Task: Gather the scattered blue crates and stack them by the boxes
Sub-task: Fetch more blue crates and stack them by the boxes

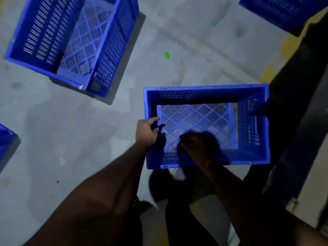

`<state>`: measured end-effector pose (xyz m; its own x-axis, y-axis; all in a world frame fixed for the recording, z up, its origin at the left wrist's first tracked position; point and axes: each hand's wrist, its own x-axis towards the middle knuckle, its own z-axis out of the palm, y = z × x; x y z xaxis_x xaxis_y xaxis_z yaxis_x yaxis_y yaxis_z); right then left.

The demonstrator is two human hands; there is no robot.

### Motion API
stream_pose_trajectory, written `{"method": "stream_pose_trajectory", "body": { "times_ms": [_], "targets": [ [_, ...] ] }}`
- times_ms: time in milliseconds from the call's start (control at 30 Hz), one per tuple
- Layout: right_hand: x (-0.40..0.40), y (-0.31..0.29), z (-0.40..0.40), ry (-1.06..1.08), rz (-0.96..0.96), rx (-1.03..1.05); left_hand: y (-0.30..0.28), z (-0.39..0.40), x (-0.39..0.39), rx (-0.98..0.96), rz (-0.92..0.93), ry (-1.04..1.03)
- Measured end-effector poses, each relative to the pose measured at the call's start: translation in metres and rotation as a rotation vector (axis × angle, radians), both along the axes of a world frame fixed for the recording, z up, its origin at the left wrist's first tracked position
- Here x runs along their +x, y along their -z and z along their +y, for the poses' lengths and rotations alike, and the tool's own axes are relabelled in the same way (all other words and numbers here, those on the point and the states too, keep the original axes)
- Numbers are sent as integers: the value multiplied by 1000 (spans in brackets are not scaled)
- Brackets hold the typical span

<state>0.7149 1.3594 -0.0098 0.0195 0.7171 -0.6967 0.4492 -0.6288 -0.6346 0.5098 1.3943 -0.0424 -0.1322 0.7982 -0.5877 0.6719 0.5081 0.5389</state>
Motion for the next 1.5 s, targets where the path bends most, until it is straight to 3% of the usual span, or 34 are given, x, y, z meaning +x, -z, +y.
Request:
{"method": "stream_pose_trajectory", "body": {
  "times_ms": [200,333,667,833,1133,1267,1333,1500],
  "targets": [
    [-21,12,6,17,39,96,0,3,-9,81,-62,36],
    [-42,1,17,-121,-21,66,-1,3,-42,90,-24,-38],
    [-71,3,28,-138,-39,142,16,-11,-149,65,143,-206],
    [-49,9,32,-166,-233,242,36,-29,-174,-31,174,-208],
    [34,5,39,-36,-525,326,17,-31,-153,-40,188,-280],
    [53,7,39,52,-632,231,17,-34,-150,-13,194,-304],
    [59,13,40,16,-586,149,19,-34,-149,12,208,-308],
    [68,25,53,73,-264,90,27,-36,-153,68,202,-313]
  ]
}}
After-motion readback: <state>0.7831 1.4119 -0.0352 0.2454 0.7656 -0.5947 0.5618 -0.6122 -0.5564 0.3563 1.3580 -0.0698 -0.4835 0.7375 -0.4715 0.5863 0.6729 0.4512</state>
